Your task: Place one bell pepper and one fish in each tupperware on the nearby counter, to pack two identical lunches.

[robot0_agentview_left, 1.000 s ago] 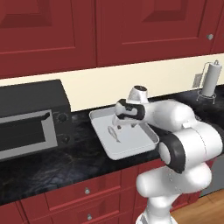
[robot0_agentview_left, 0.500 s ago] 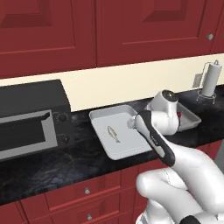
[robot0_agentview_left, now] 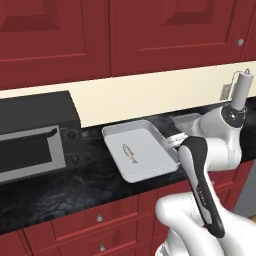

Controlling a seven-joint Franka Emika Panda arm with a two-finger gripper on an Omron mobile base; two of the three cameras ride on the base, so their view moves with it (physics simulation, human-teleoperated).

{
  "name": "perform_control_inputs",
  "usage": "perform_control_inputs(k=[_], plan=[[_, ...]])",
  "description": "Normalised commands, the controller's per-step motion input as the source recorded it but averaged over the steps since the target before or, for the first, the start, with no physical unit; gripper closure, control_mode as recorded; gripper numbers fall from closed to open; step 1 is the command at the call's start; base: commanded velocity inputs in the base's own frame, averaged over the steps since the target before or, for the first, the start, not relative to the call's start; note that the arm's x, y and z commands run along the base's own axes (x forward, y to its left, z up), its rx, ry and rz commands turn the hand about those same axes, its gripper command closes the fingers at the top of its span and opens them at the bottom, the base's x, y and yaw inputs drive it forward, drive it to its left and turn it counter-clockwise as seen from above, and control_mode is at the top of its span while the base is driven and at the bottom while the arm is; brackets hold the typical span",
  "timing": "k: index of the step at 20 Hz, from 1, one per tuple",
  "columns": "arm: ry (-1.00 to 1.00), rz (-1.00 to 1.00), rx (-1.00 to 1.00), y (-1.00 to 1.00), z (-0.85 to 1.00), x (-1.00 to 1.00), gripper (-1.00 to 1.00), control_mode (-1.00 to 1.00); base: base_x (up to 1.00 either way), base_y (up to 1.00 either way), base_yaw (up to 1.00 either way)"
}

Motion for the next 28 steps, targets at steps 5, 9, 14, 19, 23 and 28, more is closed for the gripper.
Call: perform_control_inputs(k=[5, 9, 14, 19, 23, 28], plan=[[0.00, 0.00, 0.00, -0.09, 0.50, -0.93, -1.00, -1.00, 0.00, 0.00, 0.00], [0.00, 0.00, 0.00, 0.00, 0.06, -1.00, -1.00, -1.00, 0.00, 0.00, 0.00], [0.00, 0.00, 0.00, 0.00, 0.00, -0.20, -1.00, 1.00, -0.80, 0.00, 0.00], [0.00, 0.00, 0.00, 0.00, 0.00, 0.00, -1.00, 1.00, -0.97, 0.60, 0.04], [0.00, 0.00, 0.00, 0.00, 0.00, 0.00, -1.00, 1.00, -0.54, 1.00, 0.10], [0.00, 0.00, 0.00, 0.00, 0.00, 0.00, -1.00, 1.00, -0.45, 1.00, 0.13]])
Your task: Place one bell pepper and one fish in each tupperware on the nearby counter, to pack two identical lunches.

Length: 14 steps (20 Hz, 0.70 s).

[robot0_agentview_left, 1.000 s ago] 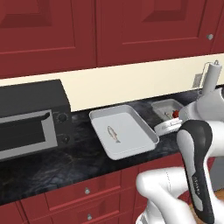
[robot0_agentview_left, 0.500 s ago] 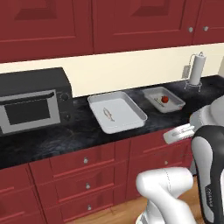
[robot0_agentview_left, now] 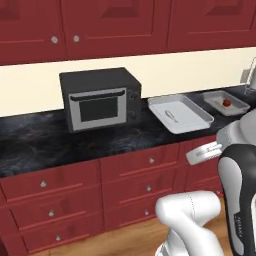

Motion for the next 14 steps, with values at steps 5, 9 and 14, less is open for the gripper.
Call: perform_control_inputs(k=[5, 9, 14], plan=[[0.00, 0.00, 0.00, 0.00, 0.00, 0.00, -1.00, 1.00, -0.66, 1.00, 0.14], [0.00, 0.00, 0.00, 0.00, 0.00, 0.00, -1.00, 1.00, -0.58, 1.00, 0.10], [0.00, 0.00, 0.00, 0.00, 0.00, 0.00, -1.00, 1.00, -0.06, 1.00, 0.06]])
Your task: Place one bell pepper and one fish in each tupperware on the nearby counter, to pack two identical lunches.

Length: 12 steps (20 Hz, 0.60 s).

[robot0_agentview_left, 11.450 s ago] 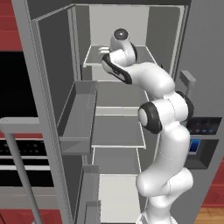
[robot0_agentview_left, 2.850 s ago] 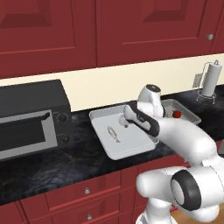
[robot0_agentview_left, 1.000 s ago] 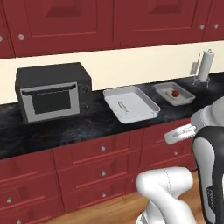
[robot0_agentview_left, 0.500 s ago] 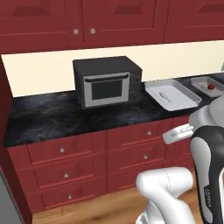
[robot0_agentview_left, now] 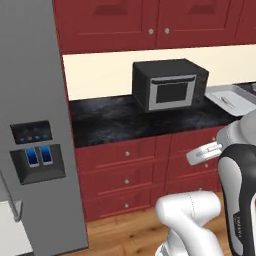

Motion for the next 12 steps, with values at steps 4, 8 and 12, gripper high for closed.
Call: perform_control_inputs(k=[4, 8, 12], plan=[[0.00, 0.00, 0.00, 0.00, 0.00, 0.00, -1.00, 1.00, 0.00, 1.00, 0.06], [0.00, 0.00, 0.00, 0.00, 0.00, 0.00, -1.00, 1.00, 0.00, 1.00, 0.06], [0.00, 0.00, 0.00, 0.00, 0.00, 0.00, -1.00, 1.00, 0.00, 1.00, 0.05]])
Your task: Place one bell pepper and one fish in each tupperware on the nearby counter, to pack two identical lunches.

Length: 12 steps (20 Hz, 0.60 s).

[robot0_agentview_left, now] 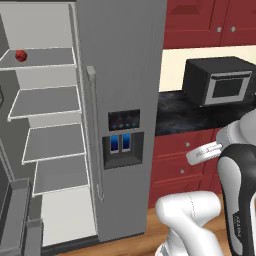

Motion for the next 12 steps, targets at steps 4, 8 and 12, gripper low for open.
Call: perform_control_inputs(k=[4, 8, 12], plan=[[0.00, 0.00, 0.00, 0.00, 0.00, 0.00, -1.00, 1.00, 0.00, 1.00, 0.04], [0.00, 0.00, 0.00, 0.00, 0.00, 0.00, -1.00, 1.00, 0.00, 1.00, 0.04], [0.00, 0.00, 0.00, 0.00, 0.00, 0.00, -1.00, 1.00, 0.21, 0.03, 0.11]])
